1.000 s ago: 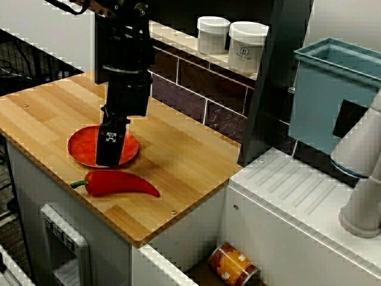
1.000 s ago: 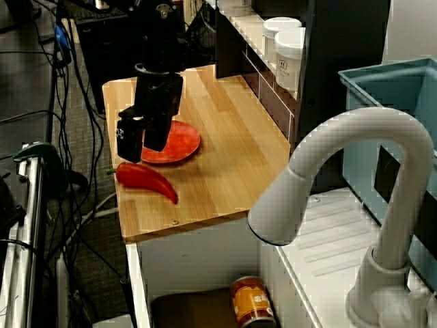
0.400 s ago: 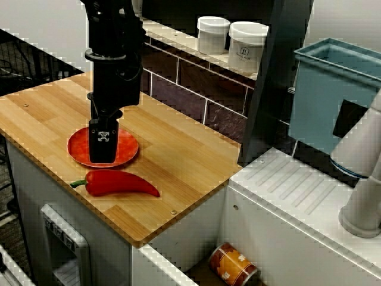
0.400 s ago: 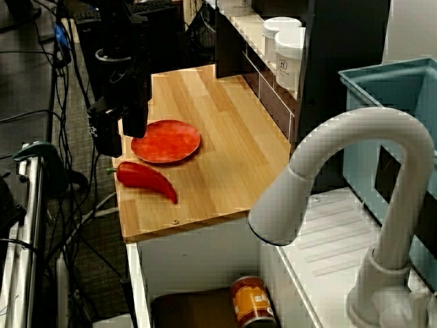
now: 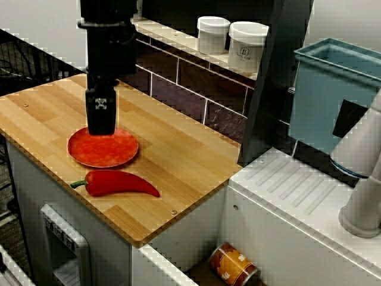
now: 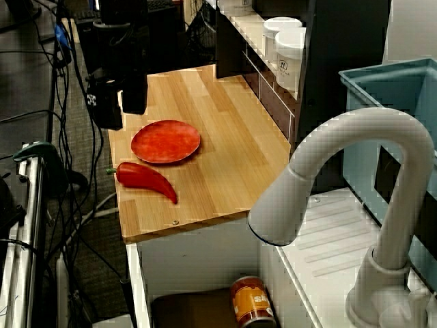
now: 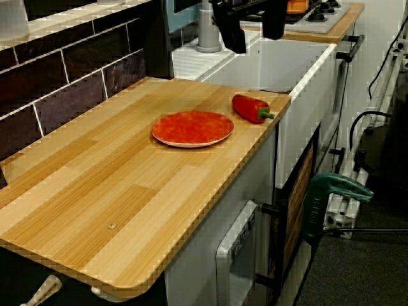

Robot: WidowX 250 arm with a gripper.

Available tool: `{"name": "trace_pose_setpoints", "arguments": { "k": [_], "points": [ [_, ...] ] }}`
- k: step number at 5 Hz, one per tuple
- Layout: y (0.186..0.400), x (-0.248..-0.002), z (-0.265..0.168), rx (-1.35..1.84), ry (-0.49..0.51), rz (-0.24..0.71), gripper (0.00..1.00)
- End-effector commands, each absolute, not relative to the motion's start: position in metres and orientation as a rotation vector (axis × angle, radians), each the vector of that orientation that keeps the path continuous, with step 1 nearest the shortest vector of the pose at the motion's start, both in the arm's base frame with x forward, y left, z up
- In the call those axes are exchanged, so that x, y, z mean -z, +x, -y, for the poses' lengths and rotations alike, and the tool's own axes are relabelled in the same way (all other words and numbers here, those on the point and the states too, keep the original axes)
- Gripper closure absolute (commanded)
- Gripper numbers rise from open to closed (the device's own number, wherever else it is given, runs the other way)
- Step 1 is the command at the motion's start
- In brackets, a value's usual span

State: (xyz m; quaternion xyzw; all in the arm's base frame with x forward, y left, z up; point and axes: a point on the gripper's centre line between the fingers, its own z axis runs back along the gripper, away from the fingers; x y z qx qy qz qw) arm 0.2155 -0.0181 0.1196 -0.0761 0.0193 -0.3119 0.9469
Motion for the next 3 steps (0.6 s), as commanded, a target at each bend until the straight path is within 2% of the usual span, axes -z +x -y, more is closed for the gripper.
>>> {"name": "trace_pose_setpoints", "arguments": {
  "k": [1, 3],
  "points": [
    [0.206, -0.139, 0.005, 0.55, -0.139, 0.085, 0.0],
    [0.224, -0.155, -0.007, 0.384, -0.104, 0.177, 0.0]
  ]
}}
